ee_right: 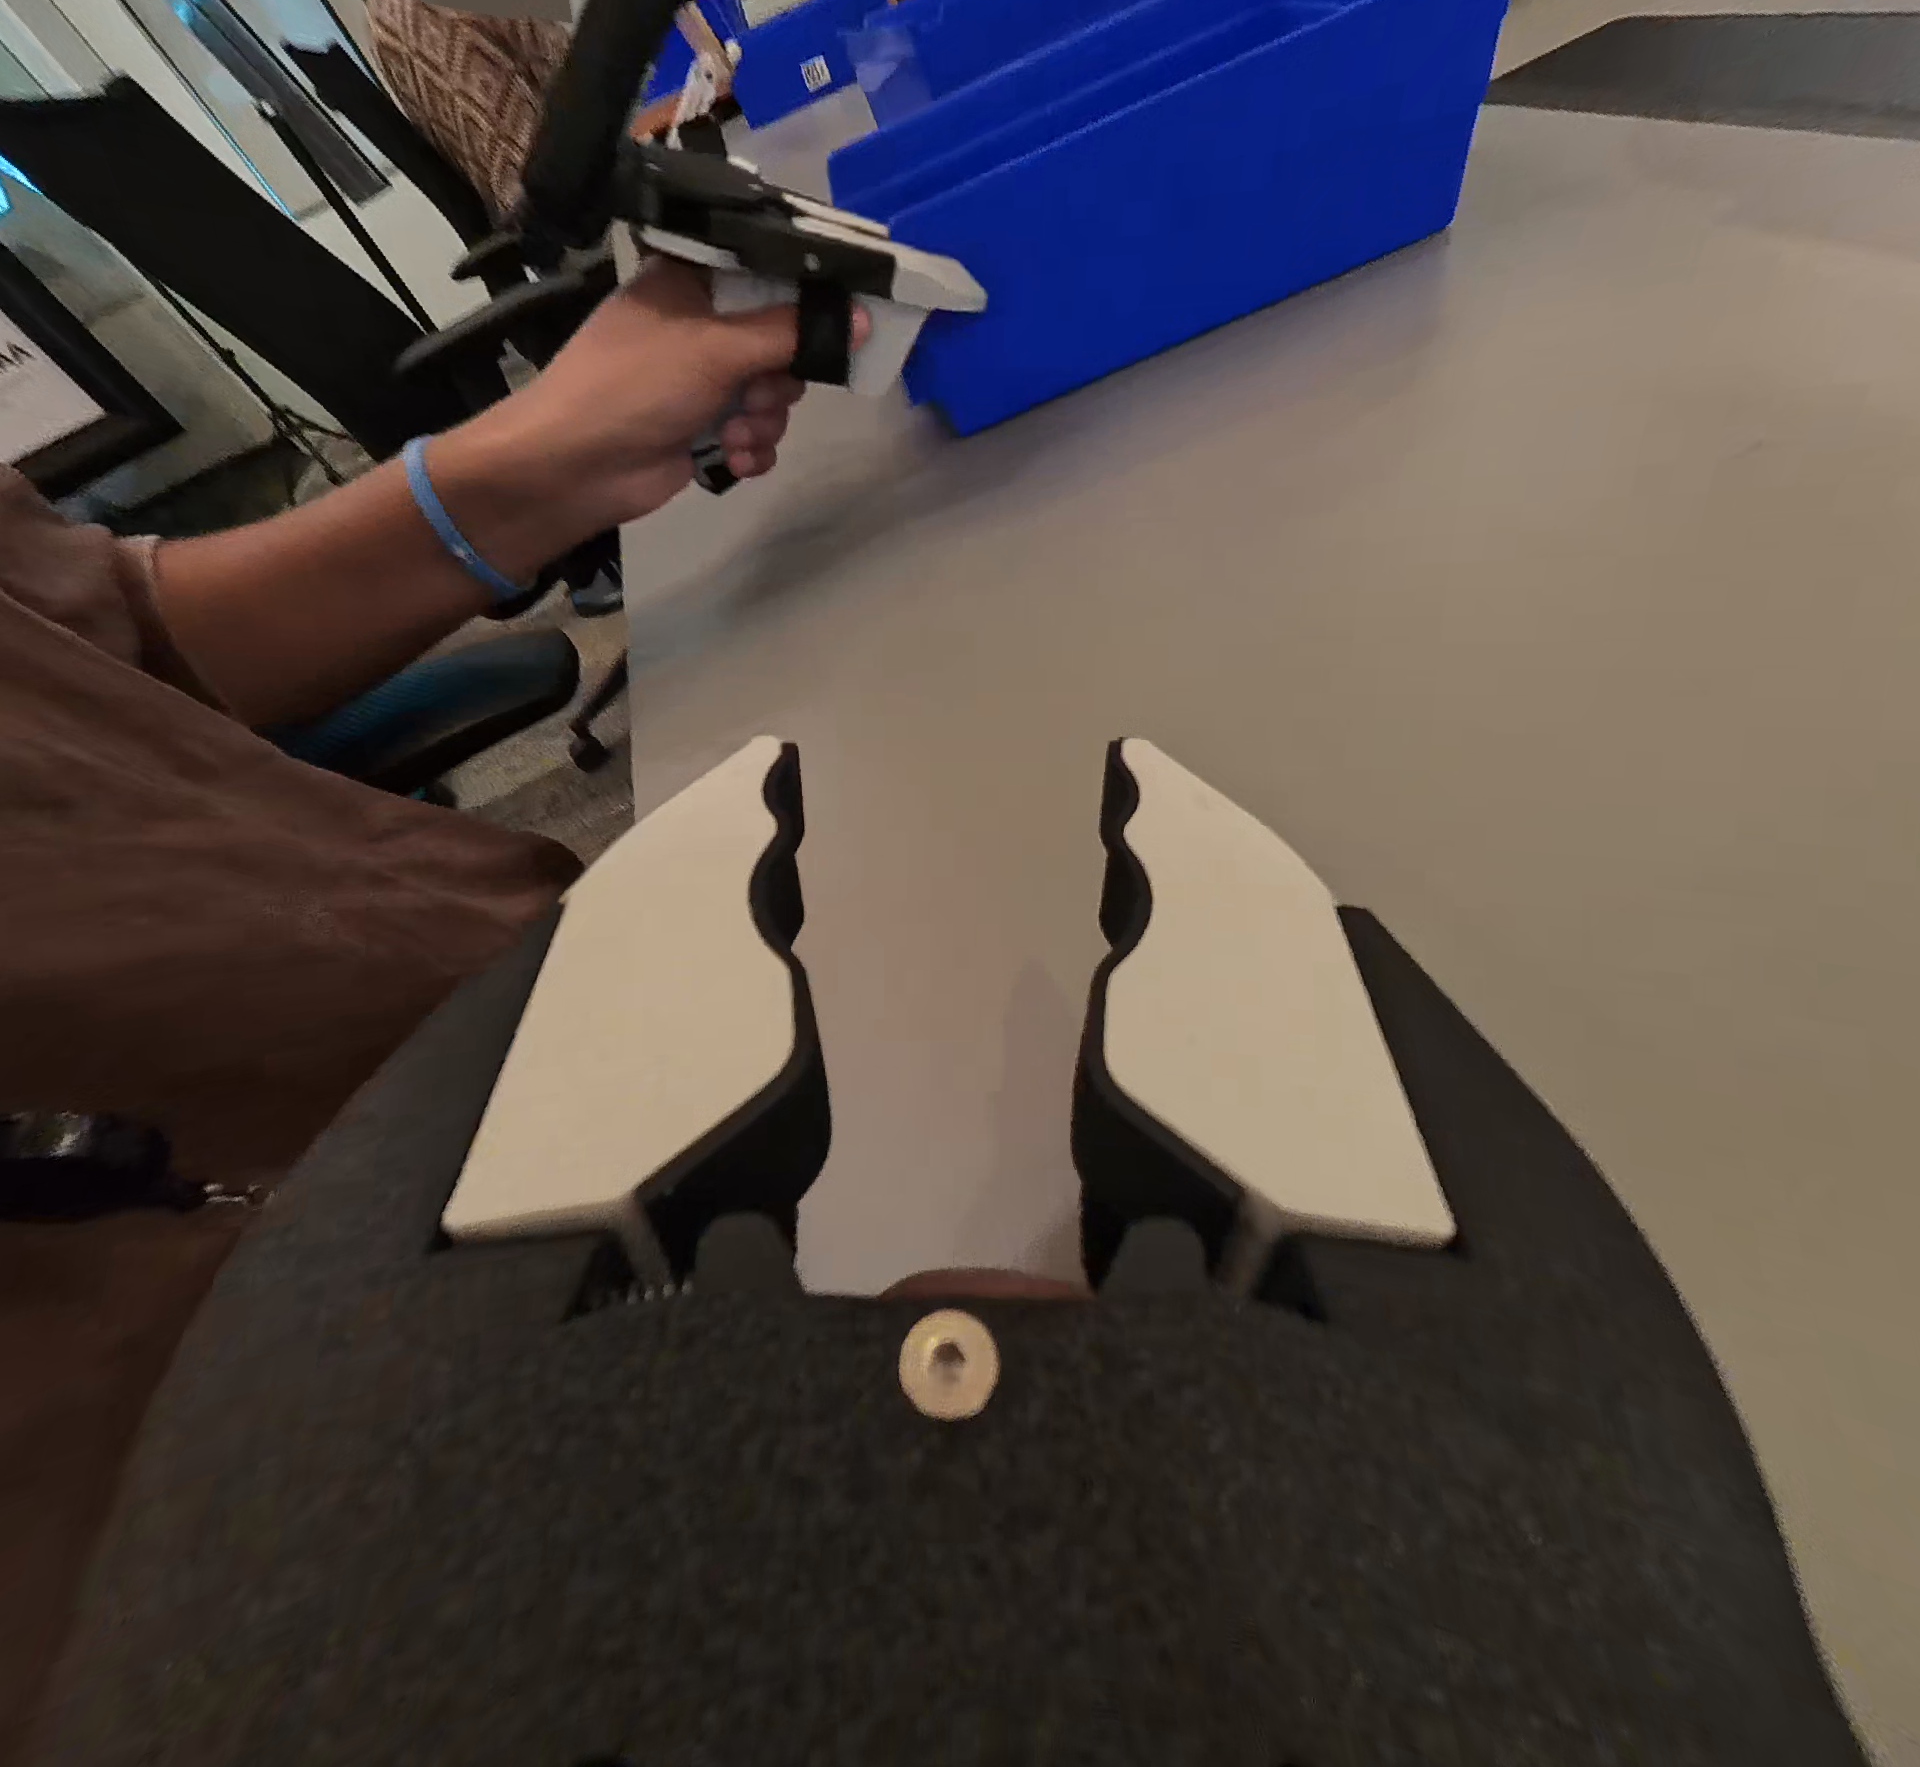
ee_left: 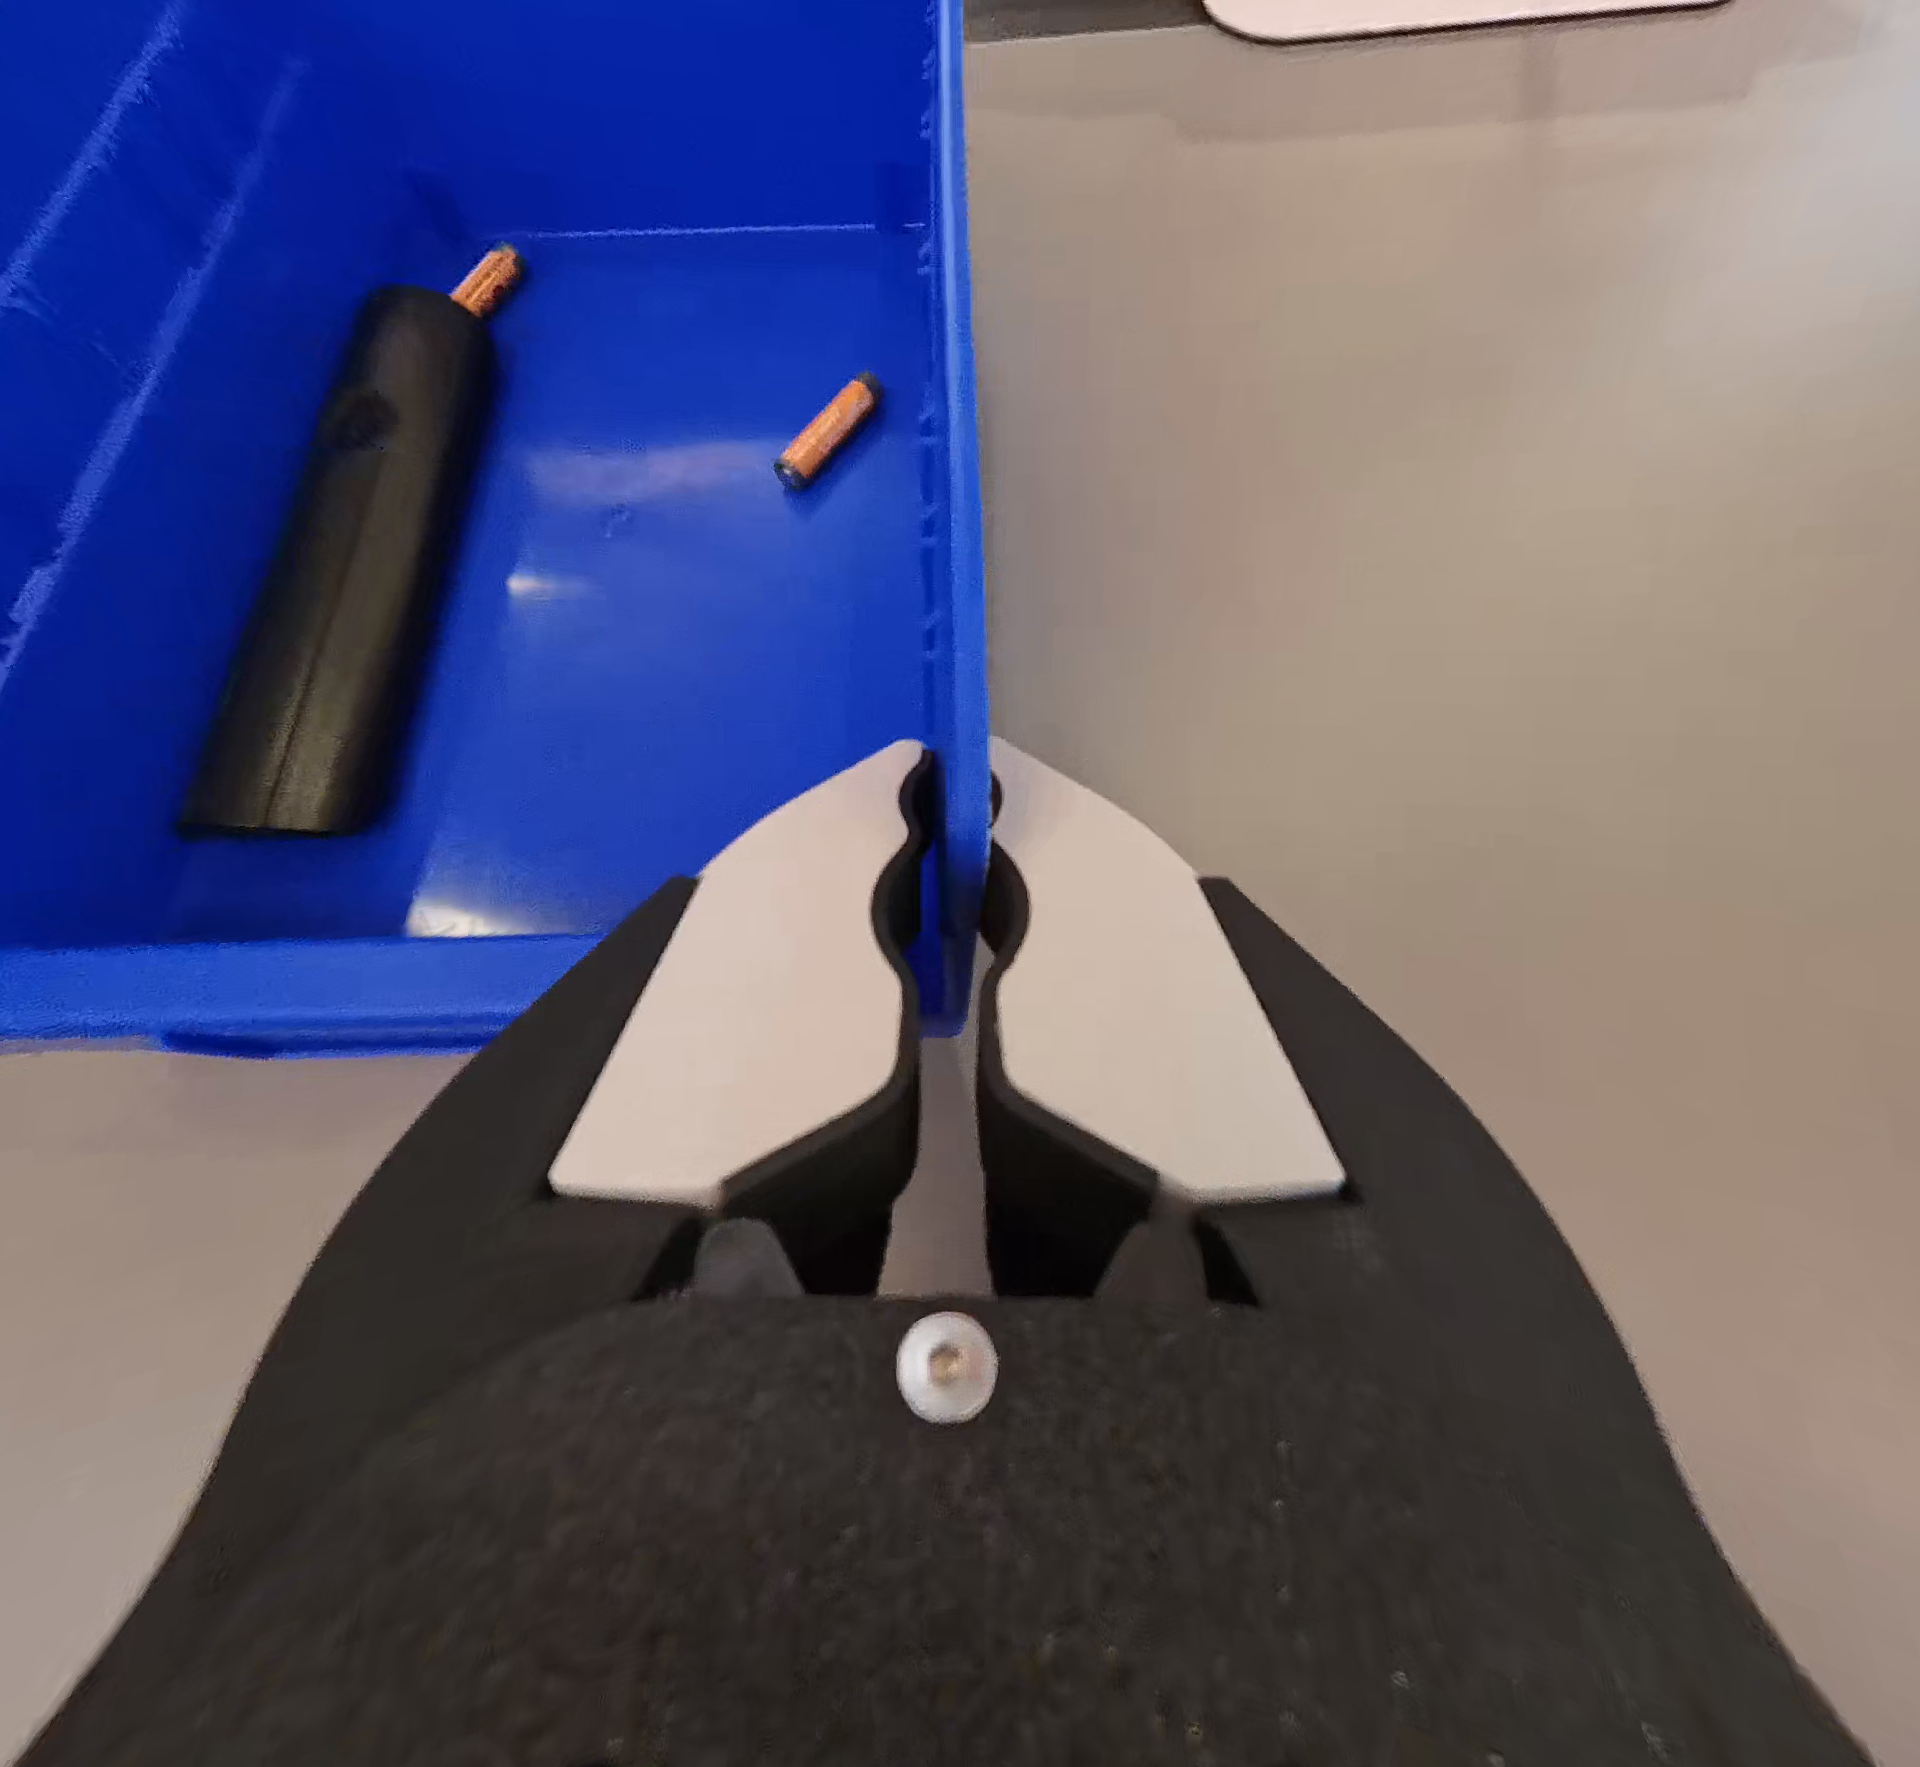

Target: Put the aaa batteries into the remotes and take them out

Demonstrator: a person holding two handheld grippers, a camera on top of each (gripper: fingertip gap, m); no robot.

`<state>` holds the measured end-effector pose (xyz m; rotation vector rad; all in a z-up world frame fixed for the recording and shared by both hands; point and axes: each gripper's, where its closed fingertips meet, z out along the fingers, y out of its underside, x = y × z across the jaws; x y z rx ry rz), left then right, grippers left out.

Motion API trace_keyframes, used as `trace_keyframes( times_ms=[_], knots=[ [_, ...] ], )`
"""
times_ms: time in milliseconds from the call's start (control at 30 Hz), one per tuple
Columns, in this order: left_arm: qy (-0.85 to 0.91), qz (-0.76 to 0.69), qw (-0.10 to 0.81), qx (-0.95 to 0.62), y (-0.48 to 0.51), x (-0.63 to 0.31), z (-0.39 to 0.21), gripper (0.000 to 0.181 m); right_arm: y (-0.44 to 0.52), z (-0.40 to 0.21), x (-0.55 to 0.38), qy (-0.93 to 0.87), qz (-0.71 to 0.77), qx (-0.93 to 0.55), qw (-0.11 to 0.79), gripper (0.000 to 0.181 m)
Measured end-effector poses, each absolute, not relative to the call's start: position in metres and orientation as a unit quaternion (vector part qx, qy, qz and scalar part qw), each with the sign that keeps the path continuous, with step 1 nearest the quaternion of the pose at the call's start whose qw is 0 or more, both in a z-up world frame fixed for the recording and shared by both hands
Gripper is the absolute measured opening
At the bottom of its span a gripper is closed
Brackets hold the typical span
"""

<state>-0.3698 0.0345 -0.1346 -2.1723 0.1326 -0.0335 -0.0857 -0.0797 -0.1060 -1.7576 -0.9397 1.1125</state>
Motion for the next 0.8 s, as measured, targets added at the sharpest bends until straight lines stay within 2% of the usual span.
trace_keyframes(
  times_ms=[233, 300, 467, 600, 800],
  knots=[
    [0.055, -0.046, 0.459, -0.886, 0.051, -0.328, -0.137, 0.018, -0.077, -0.104, -0.081, -0.357, 0.48, -0.693, 0.401, 0.055],
    [0.055, -0.073, 0.456, -0.885, 0.043, -0.323, -0.133, 0.038, -0.079, -0.105, -0.082, -0.361, 0.484, -0.692, 0.395, 0.055],
    [0.087, -0.171, 0.509, -0.839, 0.023, -0.328, -0.069, 0.044, -0.079, -0.111, -0.086, -0.376, 0.468, -0.697, 0.391, 0.055],
    [0.157, -0.107, 0.437, -0.879, 0.062, -0.37, -0.071, 0.048, -0.075, -0.11, -0.092, -0.379, 0.47, -0.696, 0.39, 0.054],
    [0.248, -0.024, 0.321, -0.914, 0.137, -0.378, -0.135, 0.045, -0.069, -0.104, -0.104, -0.389, 0.464, -0.693, 0.39, 0.054]
  ],
)
